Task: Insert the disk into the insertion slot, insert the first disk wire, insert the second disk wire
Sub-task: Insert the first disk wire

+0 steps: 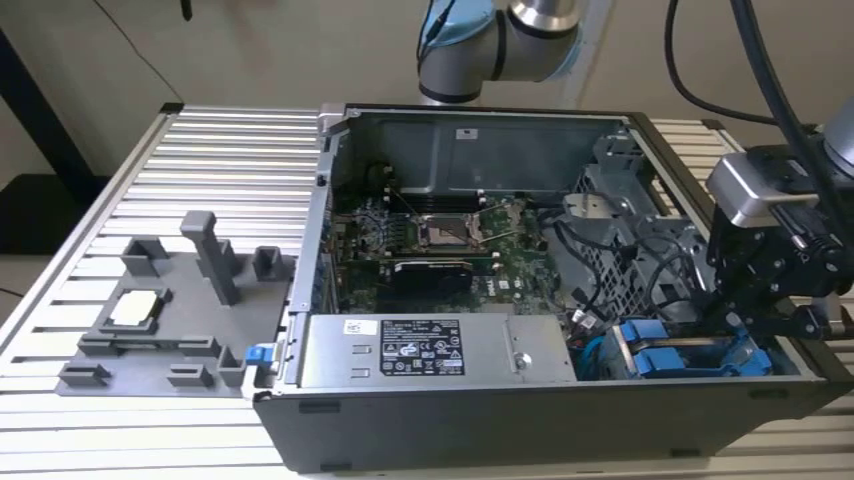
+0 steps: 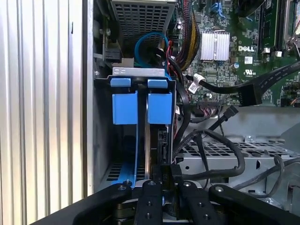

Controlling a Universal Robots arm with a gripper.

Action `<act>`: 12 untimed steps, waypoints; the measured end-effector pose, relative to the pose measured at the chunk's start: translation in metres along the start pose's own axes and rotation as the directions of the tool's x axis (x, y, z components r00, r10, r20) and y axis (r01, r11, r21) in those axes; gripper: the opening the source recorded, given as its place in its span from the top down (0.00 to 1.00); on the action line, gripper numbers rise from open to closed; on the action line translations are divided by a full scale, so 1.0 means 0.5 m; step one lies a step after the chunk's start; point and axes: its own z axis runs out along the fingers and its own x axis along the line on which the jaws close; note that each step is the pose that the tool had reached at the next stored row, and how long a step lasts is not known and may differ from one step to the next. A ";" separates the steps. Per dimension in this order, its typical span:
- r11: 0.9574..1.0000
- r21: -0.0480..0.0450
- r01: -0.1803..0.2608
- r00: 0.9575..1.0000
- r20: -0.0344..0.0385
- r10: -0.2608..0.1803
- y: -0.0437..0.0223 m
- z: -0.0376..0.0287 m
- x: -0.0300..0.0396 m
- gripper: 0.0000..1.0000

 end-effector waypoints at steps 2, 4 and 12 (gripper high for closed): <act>1.000 0.000 0.000 1.000 0.000 0.000 0.000 0.000 0.000 0.81; 1.000 0.000 0.000 1.000 0.000 0.000 0.000 0.001 0.000 0.81; 1.000 0.000 0.000 1.000 0.000 0.000 0.000 -0.008 -0.001 0.73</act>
